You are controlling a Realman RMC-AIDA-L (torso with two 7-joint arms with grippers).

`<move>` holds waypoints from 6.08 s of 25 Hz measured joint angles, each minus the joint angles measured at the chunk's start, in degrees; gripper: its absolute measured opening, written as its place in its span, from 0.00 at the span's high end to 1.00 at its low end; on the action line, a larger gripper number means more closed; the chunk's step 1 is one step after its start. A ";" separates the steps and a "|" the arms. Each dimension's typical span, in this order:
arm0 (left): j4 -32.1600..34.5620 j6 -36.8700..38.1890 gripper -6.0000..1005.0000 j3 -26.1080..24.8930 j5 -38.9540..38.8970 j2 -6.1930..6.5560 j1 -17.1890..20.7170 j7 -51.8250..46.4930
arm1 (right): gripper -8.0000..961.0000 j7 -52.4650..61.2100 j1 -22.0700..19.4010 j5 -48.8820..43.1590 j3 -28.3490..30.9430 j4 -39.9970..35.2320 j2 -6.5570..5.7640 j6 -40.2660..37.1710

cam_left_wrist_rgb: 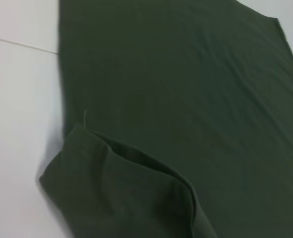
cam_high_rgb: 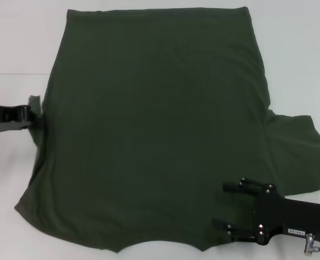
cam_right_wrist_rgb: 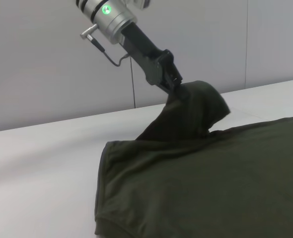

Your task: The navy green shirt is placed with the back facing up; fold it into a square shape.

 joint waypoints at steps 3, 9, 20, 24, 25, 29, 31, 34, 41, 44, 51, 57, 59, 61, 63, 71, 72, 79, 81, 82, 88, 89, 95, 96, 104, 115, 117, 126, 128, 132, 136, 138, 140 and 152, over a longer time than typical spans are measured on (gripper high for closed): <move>0.02 -0.41 0.94 -0.04 0.00 0.42 0.82 -0.02 | 0.07 0.00 0.00 0.05 0.00 0.02 0.00 -0.02; -0.56 -2.84 0.94 -0.15 0.08 3.00 3.49 -1.31 | 0.07 0.00 0.00 0.07 0.00 0.02 0.00 -0.03; -0.84 -3.54 0.94 -1.69 0.08 5.95 3.54 -1.46 | 0.07 0.00 0.00 0.06 0.00 0.02 0.00 -0.02; -0.83 -2.73 0.93 -1.08 0.12 6.32 2.34 -1.43 | 0.07 0.00 0.00 0.00 0.00 0.20 0.00 -0.02; -0.83 -2.42 0.93 -0.81 0.13 6.23 2.21 -1.43 | 0.07 0.00 0.00 -0.01 0.00 0.27 0.00 -0.02; -0.86 -1.08 0.93 0.00 0.15 5.12 1.67 -1.14 | 0.07 0.00 0.00 -0.08 0.00 0.35 0.00 0.05; -0.80 -0.26 0.93 0.50 0.00 4.32 1.29 -0.95 | 0.07 0.00 0.00 -0.13 0.00 0.36 0.00 0.10; -0.51 0.65 0.93 1.80 -0.29 3.23 0.55 -0.91 | 0.07 0.00 0.03 -0.18 0.00 0.37 0.00 0.13; -0.24 1.36 0.93 2.83 -0.58 -1.06 -1.28 -0.73 | 0.07 0.00 0.09 -0.17 0.00 0.45 0.08 0.17; -0.27 1.02 0.92 2.59 -0.74 -2.92 -1.33 -0.26 | 0.07 0.00 0.09 -0.07 0.00 0.46 0.09 0.15; -4.43 -1.65 0.92 2.23 -2.72 -4.65 -0.26 0.74 | 0.07 0.00 0.13 -0.02 0.00 0.46 0.09 0.10; -10.48 -4.24 0.92 1.80 -7.32 -4.21 0.62 2.45 | 0.07 0.00 0.18 -0.02 0.00 0.48 0.09 0.12; -11.60 -4.62 0.92 0.96 -8.46 -4.04 0.84 3.07 | 0.07 0.00 0.18 -0.02 0.00 0.53 0.09 0.12; -12.04 -5.04 0.91 0.16 -9.27 -4.02 1.07 3.90 | 0.07 0.00 0.17 -0.08 0.00 0.55 0.09 0.11; -12.45 -5.48 0.91 -0.57 -10.89 -4.04 1.58 5.37 | 0.07 0.00 0.17 -0.09 0.00 0.55 0.09 0.10; -16.08 -4.00 0.67 -1.10 -14.92 -3.23 2.31 8.10 | 0.07 0.00 0.18 -0.14 0.00 0.55 0.09 0.15; -16.66 -3.46 0.62 -1.12 -14.98 -3.12 2.25 8.66 | 0.07 0.00 0.17 -0.12 0.00 0.55 0.09 0.16; -16.54 4.28 0.39 -1.44 -19.82 -1.03 3.81 18.93 | 0.07 0.00 0.20 -0.02 0.00 0.54 0.01 0.21; -16.49 7.80 0.35 -1.60 -22.32 -0.08 4.81 24.02 | 0.07 0.00 0.21 -0.01 0.03 0.55 0.00 0.15; -16.41 9.47 0.32 -1.74 -23.44 0.26 5.40 26.68 | 0.07 0.00 0.22 0.01 0.05 0.54 0.00 0.14; -11.95 14.86 0.26 -2.75 -25.16 -0.49 9.79 44.01 | 0.07 0.00 0.38 0.07 0.06 0.54 0.00 0.16; -10.92 14.93 0.26 -2.78 -25.17 -1.00 10.68 46.78 | 0.07 0.00 0.41 0.07 0.05 0.54 0.00 0.17; -9.11 15.79 0.25 -1.99 -24.59 -3.03 15.05 62.05 | 0.07 0.00 0.51 0.07 0.00 0.54 0.00 0.25; -9.10 16.29 0.25 -1.73 -24.51 -3.16 15.68 63.75 | 0.07 0.00 0.48 0.07 0.00 0.54 0.00 0.26; -8.90 12.97 0.24 -0.96 -17.37 -5.22 17.18 67.35 | 0.07 -0.04 0.07 0.07 0.13 0.54 0.00 0.39; -5.94 11.15 0.24 -1.69 -16.92 -6.99 17.46 68.20 | 0.07 -0.04 -0.09 0.07 0.56 0.54 0.00 0.64; -5.48 10.35 0.24 -1.71 -16.99 -7.10 17.48 68.21 | 0.07 -0.02 -0.09 0.10 0.93 0.54 0.00 0.70; -5.37 12.59 0.24 -2.60 -17.68 -7.22 17.39 68.44 | 0.07 0.16 -0.09 0.30 4.26 0.54 0.09 -0.30; -5.37 14.59 0.24 -2.90 -18.33 -7.22 17.39 68.83 | 0.07 0.34 -0.01 0.31 4.35 0.54 0.06 -0.49; -5.20 16.55 0.25 -2.98 -19.94 -7.22 17.46 69.13 | 0.07 0.52 0.13 0.34 4.38 0.54 0.03 -0.54; -5.11 16.93 0.25 -3.00 -20.39 -7.15 17.53 69.44 | 0.07 1.04 0.01 0.34 4.40 0.45 -0.02 -0.35; -5.11 16.90 0.25 -3.00 -20.40 -7.13 17.54 69.50 | 0.07 3.78 0.00 0.33 4.39 -0.12 -0.09 -0.30; -5.11 16.88 0.25 -3.00 -20.40 -7.13 17.55 69.52 | 0.07 9.89 0.09 0.32 4.39 -2.07 -0.19 -0.34; -5.10 17.36 0.25 -3.00 -20.41 -7.09 17.65 69.82 | 0.07 61.91 1.58 -12.66 2.52 -27.03 -0.87 -1.77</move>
